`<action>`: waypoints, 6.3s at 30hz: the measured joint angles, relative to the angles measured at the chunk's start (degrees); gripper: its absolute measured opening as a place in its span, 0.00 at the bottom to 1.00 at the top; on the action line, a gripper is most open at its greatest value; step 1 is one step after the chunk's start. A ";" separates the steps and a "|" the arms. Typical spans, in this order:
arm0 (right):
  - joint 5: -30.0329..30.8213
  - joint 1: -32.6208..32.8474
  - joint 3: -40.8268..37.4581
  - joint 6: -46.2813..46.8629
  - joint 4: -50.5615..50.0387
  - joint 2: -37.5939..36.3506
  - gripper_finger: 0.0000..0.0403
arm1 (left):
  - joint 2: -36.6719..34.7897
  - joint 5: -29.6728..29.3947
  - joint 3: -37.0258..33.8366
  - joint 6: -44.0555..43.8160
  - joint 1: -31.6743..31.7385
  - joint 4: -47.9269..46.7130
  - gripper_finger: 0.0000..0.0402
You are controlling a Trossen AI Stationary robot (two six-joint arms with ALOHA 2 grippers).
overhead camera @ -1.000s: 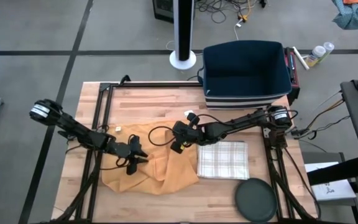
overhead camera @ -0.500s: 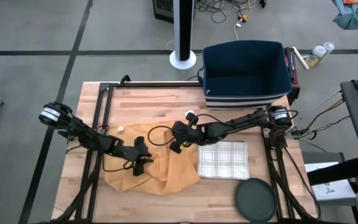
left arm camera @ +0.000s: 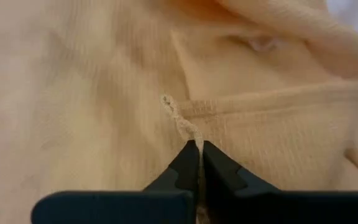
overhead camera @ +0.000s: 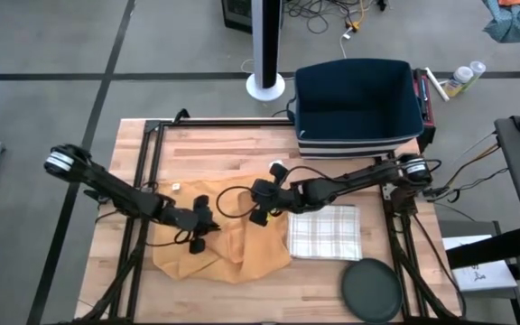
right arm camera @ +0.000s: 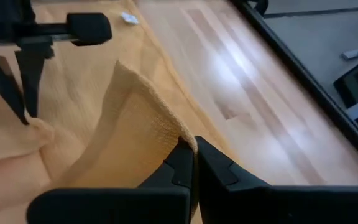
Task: Fold kitchen towel into neat rectangle
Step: Fold the orange towel
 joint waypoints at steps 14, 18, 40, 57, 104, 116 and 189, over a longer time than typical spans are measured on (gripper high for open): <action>4.70 8.18 5.37 -11.26 -0.59 -18.12 0.00 | -33.11 -0.12 35.29 5.34 -7.42 -57.26 0.00; 4.83 10.86 6.19 -12.26 1.00 -22.76 0.00 | -37.65 6.17 44.85 4.74 -7.99 -64.85 0.00; 0.39 35.85 4.88 7.23 3.06 -17.39 0.00 | -42.43 51.43 29.29 -26.76 -11.19 -24.63 0.00; 13.50 26.64 4.54 11.89 -12.97 -16.25 0.00 | -45.32 23.18 36.76 -14.80 -13.84 -62.24 0.00; -8.25 16.39 4.58 14.64 -17.49 -11.43 0.00 | -42.63 20.39 35.68 -23.26 -13.84 -67.38 0.00; -16.47 30.24 4.58 17.73 -1.46 -12.61 0.00 | -42.74 32.70 30.10 -33.87 -17.21 -52.77 0.00; 8.66 -0.85 -2.10 26.74 -18.48 6.48 0.00 | -29.96 -20.28 26.43 -68.24 -18.93 -96.29 0.00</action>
